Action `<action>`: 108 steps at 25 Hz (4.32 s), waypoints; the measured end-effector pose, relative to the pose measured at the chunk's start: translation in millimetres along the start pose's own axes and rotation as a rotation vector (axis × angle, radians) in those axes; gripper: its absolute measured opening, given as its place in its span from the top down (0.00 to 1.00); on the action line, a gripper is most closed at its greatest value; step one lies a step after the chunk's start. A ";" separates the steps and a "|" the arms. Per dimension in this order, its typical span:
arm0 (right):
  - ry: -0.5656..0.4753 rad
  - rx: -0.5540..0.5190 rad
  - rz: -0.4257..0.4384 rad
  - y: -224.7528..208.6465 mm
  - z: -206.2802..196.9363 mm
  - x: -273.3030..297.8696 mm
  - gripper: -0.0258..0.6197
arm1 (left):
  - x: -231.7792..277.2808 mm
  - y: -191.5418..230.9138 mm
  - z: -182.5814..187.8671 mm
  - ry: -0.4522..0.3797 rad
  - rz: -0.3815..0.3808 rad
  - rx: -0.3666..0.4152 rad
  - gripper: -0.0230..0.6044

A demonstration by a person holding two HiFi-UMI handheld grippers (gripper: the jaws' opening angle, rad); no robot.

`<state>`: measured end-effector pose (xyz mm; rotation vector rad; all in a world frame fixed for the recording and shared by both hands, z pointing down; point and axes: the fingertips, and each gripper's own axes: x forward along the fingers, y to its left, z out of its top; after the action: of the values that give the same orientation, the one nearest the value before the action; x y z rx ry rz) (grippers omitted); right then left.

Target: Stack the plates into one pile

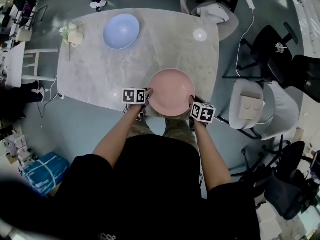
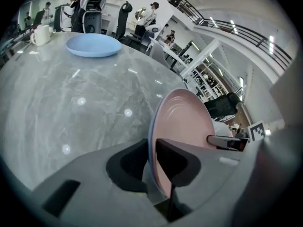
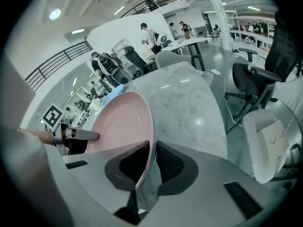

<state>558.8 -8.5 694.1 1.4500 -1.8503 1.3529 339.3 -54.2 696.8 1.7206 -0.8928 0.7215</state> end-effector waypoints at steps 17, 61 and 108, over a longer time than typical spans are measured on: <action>-0.019 -0.031 -0.031 214.6 -47.5 71.3 0.89 | -139.6 192.0 -30.9 -0.062 -0.074 -0.091 0.86; -0.077 0.094 0.033 280.4 225.3 255.8 0.89 | -105.0 313.2 291.2 -0.054 -0.013 -0.038 0.87; -0.160 -0.064 0.075 306.1 259.6 230.2 0.64 | -144.2 289.8 329.0 -0.260 0.092 0.119 0.55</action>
<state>256.9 -353.7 633.1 1.5086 -2.0480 1.2303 34.4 -394.1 629.8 1.9190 -1.1326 0.6306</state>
